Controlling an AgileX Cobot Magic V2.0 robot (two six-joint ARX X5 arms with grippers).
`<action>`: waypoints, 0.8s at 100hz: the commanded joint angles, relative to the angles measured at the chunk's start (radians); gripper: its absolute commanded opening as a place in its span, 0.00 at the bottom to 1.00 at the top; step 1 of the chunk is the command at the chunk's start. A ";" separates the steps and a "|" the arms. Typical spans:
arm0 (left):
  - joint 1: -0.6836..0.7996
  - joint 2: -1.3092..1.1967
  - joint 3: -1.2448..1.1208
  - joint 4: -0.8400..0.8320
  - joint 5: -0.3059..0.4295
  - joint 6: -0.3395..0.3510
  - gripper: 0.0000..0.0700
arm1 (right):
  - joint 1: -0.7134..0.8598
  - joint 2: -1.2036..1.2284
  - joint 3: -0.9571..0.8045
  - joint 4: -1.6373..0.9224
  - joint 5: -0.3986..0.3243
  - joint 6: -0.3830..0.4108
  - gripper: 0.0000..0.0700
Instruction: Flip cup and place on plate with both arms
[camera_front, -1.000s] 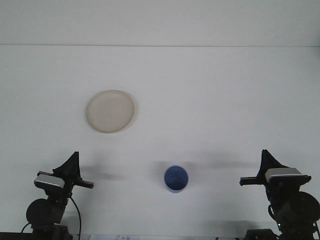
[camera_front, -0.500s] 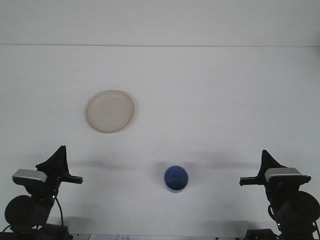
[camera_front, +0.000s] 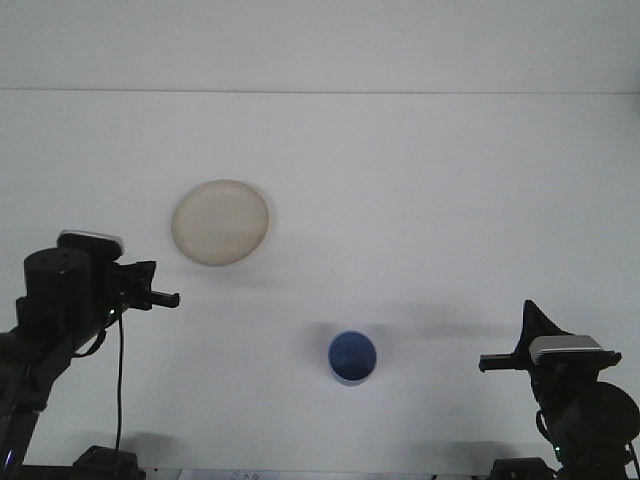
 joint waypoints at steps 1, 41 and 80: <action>-0.013 0.048 0.027 0.003 0.015 0.039 0.02 | 0.000 0.003 0.002 0.003 0.000 0.010 0.00; -0.088 0.221 0.029 0.051 0.018 0.002 0.67 | 0.000 0.003 0.002 -0.001 0.000 0.010 0.00; -0.240 0.341 0.090 0.161 0.134 -0.105 0.84 | 0.000 0.004 0.002 -0.001 0.000 0.010 0.00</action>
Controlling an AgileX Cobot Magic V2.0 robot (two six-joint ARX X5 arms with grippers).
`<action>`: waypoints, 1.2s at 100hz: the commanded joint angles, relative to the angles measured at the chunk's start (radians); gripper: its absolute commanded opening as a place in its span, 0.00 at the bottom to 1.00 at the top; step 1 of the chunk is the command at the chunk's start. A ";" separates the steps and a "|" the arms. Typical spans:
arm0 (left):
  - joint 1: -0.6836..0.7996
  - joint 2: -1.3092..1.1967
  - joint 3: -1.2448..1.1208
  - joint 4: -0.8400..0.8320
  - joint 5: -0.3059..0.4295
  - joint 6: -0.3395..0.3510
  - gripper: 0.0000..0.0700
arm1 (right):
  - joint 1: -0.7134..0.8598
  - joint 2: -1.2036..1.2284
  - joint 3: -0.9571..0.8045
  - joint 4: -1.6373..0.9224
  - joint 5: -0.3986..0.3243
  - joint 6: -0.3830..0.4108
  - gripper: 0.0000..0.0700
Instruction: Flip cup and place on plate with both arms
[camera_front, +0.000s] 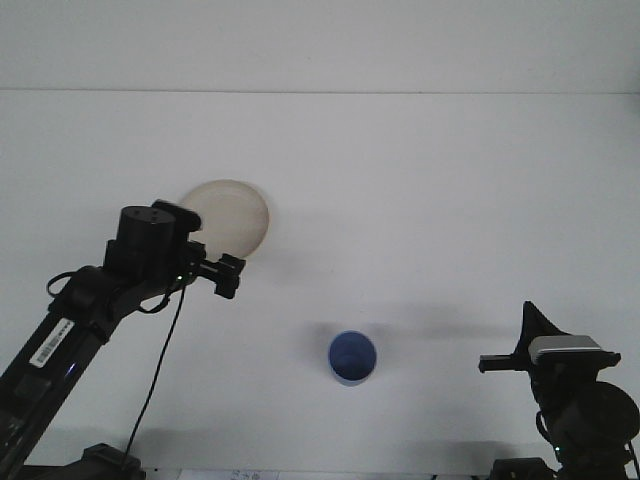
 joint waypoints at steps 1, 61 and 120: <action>-0.044 0.051 0.048 0.017 0.026 -0.063 0.84 | 0.000 0.003 0.002 0.008 0.000 0.010 0.00; -0.368 0.326 0.240 -0.161 0.151 0.031 0.84 | 0.000 0.004 0.002 -0.010 0.000 0.010 0.00; -0.531 0.392 0.240 -0.160 0.177 0.053 0.84 | 0.000 0.004 0.002 -0.015 0.000 0.010 0.00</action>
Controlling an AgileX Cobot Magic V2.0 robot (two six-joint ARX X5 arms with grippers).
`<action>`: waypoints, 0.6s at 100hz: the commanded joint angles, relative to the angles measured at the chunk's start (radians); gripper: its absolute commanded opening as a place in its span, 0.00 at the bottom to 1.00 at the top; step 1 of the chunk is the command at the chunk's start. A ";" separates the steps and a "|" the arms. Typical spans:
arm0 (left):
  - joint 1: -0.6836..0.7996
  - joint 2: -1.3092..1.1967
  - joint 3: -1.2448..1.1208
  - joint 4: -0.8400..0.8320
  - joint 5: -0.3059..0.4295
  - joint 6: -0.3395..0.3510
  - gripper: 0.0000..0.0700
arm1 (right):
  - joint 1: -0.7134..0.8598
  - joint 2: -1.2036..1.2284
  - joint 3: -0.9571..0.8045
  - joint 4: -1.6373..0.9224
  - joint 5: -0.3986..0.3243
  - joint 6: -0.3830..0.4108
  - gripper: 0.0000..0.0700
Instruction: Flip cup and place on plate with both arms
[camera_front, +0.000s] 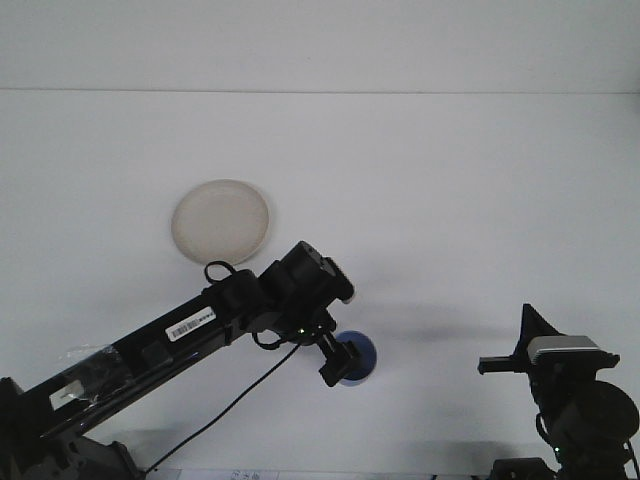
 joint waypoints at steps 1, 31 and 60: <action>-0.014 0.048 0.017 -0.003 0.005 0.017 0.84 | 0.000 0.003 0.002 0.009 0.000 0.010 0.00; -0.016 0.155 0.017 0.013 0.005 0.016 0.82 | 0.000 0.003 0.002 -0.020 0.000 0.010 0.00; -0.015 0.164 0.017 0.000 0.004 0.021 0.01 | 0.000 0.003 0.002 -0.019 0.000 0.010 0.00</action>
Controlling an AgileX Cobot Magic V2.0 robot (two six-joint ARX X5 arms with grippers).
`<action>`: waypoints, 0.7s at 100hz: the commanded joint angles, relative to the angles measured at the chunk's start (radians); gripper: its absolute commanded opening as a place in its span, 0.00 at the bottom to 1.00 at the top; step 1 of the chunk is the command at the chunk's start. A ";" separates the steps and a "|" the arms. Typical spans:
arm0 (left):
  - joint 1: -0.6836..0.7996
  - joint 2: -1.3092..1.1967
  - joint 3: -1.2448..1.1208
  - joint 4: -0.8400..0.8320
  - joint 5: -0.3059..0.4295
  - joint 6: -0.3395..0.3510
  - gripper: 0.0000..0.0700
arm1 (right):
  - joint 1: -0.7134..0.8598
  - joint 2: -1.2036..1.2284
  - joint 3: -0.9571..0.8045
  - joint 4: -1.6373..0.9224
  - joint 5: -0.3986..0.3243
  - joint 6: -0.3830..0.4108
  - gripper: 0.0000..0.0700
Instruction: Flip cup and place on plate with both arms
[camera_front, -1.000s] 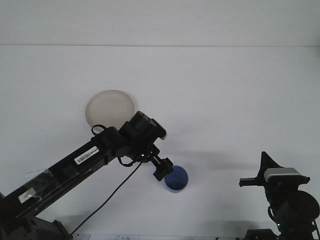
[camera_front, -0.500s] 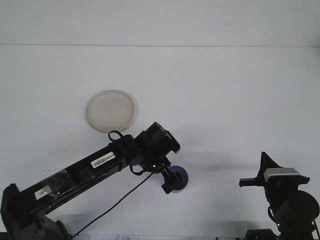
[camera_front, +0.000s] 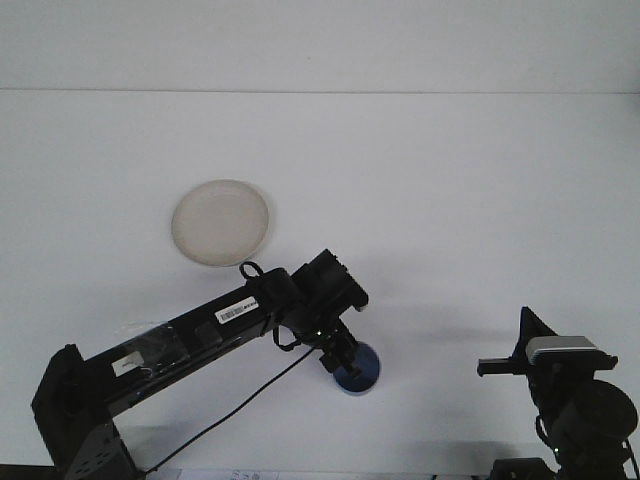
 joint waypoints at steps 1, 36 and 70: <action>-0.007 0.016 0.017 -0.010 0.005 0.010 0.01 | 0.000 0.003 0.002 0.010 0.001 0.010 0.00; 0.098 -0.054 0.030 -0.053 -0.099 0.008 0.01 | 0.000 0.003 0.002 0.010 0.008 0.010 0.00; 0.436 -0.102 0.135 0.047 -0.335 -0.008 0.01 | 0.000 0.003 0.002 0.010 0.008 0.010 0.00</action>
